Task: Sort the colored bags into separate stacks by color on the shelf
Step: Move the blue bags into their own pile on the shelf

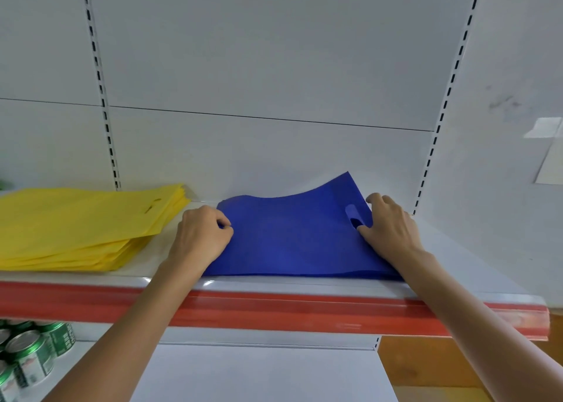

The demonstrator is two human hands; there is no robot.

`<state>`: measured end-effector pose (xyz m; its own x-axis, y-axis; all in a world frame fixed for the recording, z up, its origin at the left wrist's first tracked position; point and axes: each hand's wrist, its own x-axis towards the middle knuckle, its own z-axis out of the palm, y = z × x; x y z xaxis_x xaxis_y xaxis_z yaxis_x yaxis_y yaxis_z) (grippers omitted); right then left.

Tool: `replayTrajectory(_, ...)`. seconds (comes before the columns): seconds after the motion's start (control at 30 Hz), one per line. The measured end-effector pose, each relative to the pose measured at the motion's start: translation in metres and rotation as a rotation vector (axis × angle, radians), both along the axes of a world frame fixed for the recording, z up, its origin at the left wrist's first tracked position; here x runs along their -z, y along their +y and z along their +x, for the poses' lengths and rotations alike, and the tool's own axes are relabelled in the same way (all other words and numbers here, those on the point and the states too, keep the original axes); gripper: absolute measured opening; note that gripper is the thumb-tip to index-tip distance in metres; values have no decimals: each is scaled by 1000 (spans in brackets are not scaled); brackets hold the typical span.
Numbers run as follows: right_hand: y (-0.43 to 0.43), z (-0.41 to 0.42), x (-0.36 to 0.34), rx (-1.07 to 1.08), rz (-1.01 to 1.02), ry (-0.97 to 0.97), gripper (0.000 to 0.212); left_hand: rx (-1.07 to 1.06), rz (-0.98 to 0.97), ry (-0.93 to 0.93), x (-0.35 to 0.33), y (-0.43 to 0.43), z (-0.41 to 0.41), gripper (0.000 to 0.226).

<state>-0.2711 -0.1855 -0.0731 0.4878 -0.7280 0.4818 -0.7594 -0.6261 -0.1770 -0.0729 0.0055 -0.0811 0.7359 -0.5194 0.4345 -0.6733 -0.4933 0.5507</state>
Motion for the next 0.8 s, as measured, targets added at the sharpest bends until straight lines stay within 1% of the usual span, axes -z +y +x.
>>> replayTrajectory(0.07, 1, 1, -1, -12, 25, -21, 36, -15, 3, 10, -1, 0, 1, 21)
replayTrajectory(0.17, 1, 2, -2, 2, 24, -31, 37, -20, 64, 7, -3, 2, 1, 23)
replayTrajectory(0.3, 6, -2, -4, 1, 36, -14, 46, 36, 139, -28, -9, 4, -1, 33)
replayTrajectory(0.33, 7, -4, -7, 5, 40, -7, 44, 63, 159, -43, -13, 4, -2, 36)
replayTrajectory(0.43, 11, -9, -23, 21, 29, 18, 29, 126, 201, -111, -25, 11, -4, 43)
replayTrajectory(0.5, 18, -7, -39, 24, 23, 42, 24, 145, 213, -140, -36, 20, -1, 47)
replayTrajectory(0.53, 22, -3, -49, 27, 9, 45, 23, 152, 214, -143, -42, 25, 4, 47)
replayTrajectory(0.63, 43, 14, -76, 39, -38, -10, 22, 155, 194, -159, -61, 44, 26, 38)
replayTrajectory(0.73, 73, 46, -84, 26, -38, -37, 21, 143, 176, -148, -67, 75, 57, 52)
replayTrajectory(0.8, 96, 73, -83, 9, -34, -27, 23, 141, 175, -144, -68, 101, 83, 54)
